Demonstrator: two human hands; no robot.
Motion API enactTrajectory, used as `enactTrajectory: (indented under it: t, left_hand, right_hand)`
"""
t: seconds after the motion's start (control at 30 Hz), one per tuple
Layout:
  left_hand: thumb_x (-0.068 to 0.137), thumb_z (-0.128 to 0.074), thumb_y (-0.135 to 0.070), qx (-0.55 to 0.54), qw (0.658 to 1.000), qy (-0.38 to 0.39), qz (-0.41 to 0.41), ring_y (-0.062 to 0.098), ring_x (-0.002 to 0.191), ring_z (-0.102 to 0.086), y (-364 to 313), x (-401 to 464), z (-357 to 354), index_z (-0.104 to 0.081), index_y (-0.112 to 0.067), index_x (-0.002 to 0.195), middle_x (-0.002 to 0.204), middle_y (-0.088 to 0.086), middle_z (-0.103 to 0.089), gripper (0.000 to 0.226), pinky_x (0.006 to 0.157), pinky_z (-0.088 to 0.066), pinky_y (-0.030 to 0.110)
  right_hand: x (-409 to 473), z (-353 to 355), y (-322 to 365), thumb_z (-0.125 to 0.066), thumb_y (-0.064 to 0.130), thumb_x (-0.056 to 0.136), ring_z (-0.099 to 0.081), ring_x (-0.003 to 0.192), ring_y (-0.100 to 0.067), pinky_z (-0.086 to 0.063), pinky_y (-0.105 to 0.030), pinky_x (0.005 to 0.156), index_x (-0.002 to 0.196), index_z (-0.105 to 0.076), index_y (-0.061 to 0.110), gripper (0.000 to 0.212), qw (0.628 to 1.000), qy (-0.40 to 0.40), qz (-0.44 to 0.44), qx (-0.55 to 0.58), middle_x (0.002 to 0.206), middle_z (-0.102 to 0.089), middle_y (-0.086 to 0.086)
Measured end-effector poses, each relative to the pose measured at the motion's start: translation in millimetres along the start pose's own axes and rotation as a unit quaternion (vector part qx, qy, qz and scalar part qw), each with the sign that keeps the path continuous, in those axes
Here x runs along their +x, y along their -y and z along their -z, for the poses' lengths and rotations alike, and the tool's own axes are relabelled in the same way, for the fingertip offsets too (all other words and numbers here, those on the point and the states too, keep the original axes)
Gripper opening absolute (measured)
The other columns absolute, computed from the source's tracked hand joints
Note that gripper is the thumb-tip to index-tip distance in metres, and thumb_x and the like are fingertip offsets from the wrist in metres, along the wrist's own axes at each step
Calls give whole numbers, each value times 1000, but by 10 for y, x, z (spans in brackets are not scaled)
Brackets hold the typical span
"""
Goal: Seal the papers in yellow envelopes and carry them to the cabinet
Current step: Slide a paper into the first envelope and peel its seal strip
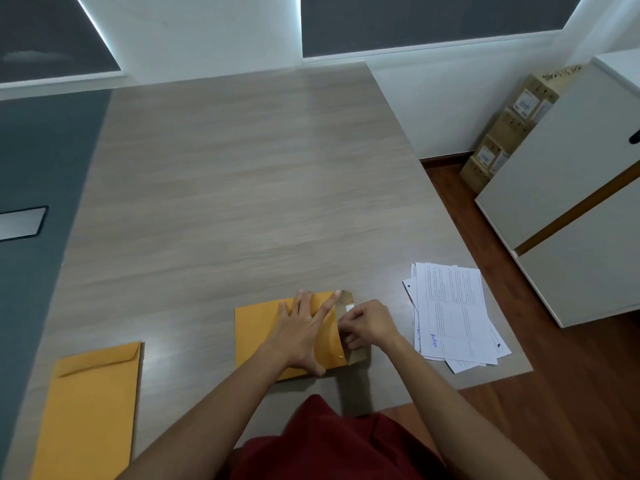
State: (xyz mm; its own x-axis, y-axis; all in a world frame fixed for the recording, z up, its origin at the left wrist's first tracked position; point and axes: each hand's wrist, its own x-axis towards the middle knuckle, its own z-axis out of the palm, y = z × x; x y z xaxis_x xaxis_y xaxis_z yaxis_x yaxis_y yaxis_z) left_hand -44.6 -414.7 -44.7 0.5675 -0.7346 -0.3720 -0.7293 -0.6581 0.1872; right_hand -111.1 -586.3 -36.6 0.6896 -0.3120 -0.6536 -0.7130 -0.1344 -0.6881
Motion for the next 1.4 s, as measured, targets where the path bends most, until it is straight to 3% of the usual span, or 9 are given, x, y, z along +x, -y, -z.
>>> enactTrajectory:
  t: [0.1, 0.2, 0.33, 0.47, 0.6, 0.9, 1.4]
  left_hand:
    - [46, -87, -64, 13, 998, 34, 45, 41, 149, -3, 61, -11, -69, 32, -46, 145, 161, 19, -4, 155, 107, -22, 65]
    - [59, -79, -70, 26, 994, 83, 59, 36, 151, 11, 85, -21, -148, 14, -44, 151, 164, 12, 14, 134, 111, -16, 66]
    - [77, -68, -65, 0, 995, 56, 85, 32, 151, 1, 9, 7, -113, -18, -42, 151, 165, 10, 1, 93, 111, -23, 64]
    - [78, -73, -57, 37, 993, 55, 100, 31, 148, -12, -63, 47, 9, -16, -38, 154, 161, 11, -9, 97, 106, -36, 56]
    - [78, -74, -57, 49, 991, 70, 106, 31, 147, -12, -94, 84, 70, -10, -36, 155, 160, 11, -9, 103, 106, -39, 54]
    - [74, -76, -58, 47, 990, 68, 110, 31, 145, -15, -60, 140, -18, -9, -38, 155, 158, 10, -11, 107, 103, -40, 54]
    - [72, -77, -59, 49, 991, 61, 112, 33, 143, -17, -47, 176, -96, -12, -37, 154, 156, 12, -13, 107, 101, -40, 57]
  right_hand:
    - [58, 42, -160, -85, 18, 72, -67, 59, -13, -56, -23, 57, 80, -72, 14, 15, 986, -129, 63, -87, 66, -68, 0]
    - [74, 23, -291, -83, 17, 70, -64, 75, -13, -55, -29, 75, 92, -71, 17, 25, 975, -120, 100, -157, 76, -67, 2]
    - [95, -57, -319, -79, 18, 77, -60, 79, -13, -54, -31, 79, 111, -65, 21, 37, 961, -104, 146, -210, 89, -62, 1]
    - [101, -108, -246, -73, 19, 84, -56, 80, -10, -51, -25, 80, 132, -54, 28, 52, 943, -101, 180, -262, 93, -54, 4]
    - [127, -130, -190, -66, 23, 91, -60, 90, -16, -51, -29, 87, 138, -50, 27, 50, 931, -79, 179, -309, 106, -55, -2]
    - [238, -170, -145, -73, 21, 86, -61, 90, -17, -53, -29, 85, 122, -64, 13, 38, 938, -105, 176, -281, 102, -65, -5]
    - [328, -251, -164, -78, 19, 80, -65, 79, -14, -57, -31, 79, 101, -72, 11, 23, 950, -144, 151, -231, 87, -71, -2]
